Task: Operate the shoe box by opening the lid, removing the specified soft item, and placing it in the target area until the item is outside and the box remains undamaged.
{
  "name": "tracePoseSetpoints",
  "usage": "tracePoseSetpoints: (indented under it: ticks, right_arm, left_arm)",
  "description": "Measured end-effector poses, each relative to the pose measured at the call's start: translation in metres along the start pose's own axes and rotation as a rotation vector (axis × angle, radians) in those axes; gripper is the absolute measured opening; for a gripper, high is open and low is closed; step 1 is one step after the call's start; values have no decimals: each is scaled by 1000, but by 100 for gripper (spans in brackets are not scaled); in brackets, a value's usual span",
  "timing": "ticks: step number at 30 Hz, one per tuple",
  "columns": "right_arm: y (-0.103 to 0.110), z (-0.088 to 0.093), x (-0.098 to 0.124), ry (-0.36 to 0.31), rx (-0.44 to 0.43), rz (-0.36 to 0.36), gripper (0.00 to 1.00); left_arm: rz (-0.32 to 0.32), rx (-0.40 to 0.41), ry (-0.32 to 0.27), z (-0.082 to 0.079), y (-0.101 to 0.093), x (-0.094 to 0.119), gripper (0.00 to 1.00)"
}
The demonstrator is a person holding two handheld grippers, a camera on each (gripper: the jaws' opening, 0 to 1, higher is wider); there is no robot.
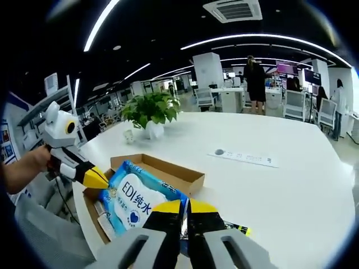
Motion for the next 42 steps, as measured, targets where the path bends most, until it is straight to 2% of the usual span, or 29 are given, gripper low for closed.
tracePoseSetpoints:
  ticks: [8,20,31,42]
  right_arm:
    - [-19,-1,18,-7,-5,42,0]
    - [-49,2,33,7,-17,95,0]
    - [-73,14,35,41,-35,133,0]
    - [-84,32,31,80,-61,159,0]
  left_arm:
    - [33,-11,0,-11,-20,-16,0]
    - [61,12,-2,-23,-39,-44,0]
    - [67,7,34,-22,-49,-76,0]
    - [66,-7,86,-17,-55,-105,0]
Point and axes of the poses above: the point that each gripper's makers call its tool centre point, and the gripper's own axes: x roughly backward along the fingers, y roughly to its left, z roughly out of its underside, the point moved 9 cm from there along x, roughly backward along the fingers, and after that the axes turned 7 degrees about -z, right-handed, at the moved point
